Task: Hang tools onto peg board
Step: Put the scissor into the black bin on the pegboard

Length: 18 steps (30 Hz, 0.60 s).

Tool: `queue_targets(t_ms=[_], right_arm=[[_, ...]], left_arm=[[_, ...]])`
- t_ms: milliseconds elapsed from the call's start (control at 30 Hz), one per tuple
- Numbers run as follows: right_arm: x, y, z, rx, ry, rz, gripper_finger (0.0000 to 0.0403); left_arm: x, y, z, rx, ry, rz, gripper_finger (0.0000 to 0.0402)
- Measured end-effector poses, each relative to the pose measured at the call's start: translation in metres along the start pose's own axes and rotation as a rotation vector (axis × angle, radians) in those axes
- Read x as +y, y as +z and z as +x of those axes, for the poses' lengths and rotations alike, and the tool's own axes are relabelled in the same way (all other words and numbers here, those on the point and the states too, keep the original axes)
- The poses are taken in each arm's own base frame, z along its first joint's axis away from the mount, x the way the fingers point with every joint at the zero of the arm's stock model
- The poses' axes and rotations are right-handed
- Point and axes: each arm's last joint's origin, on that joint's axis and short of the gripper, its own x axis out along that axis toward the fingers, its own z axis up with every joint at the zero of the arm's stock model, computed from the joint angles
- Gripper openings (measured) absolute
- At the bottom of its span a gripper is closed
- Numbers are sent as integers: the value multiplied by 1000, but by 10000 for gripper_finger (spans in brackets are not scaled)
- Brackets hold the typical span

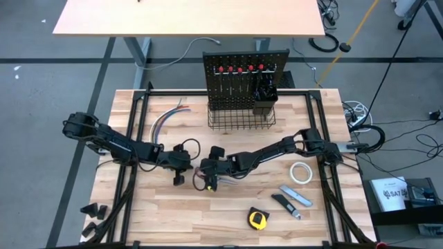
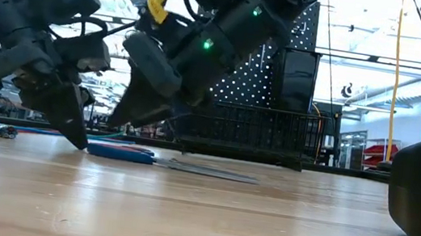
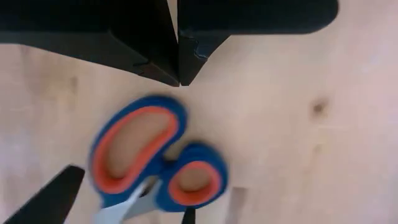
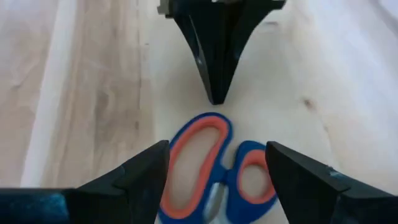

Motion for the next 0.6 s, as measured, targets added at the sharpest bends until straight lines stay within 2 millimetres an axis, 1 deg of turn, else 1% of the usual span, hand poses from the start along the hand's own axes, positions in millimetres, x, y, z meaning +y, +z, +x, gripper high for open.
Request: queue_targets(t_ms=[233, 500, 600], right_arm=[[3, -5, 4, 21, 14, 42, 258], [4, -23, 25, 52, -12, 59, 258], [4, -29, 29, 83, -35, 65, 246]], left_arm=[[-4, 4, 0, -41, -49, 4, 0], [-4, 4, 0, -47, -43, 4, 0], [-4, 4, 0, -47, -43, 4, 0]])
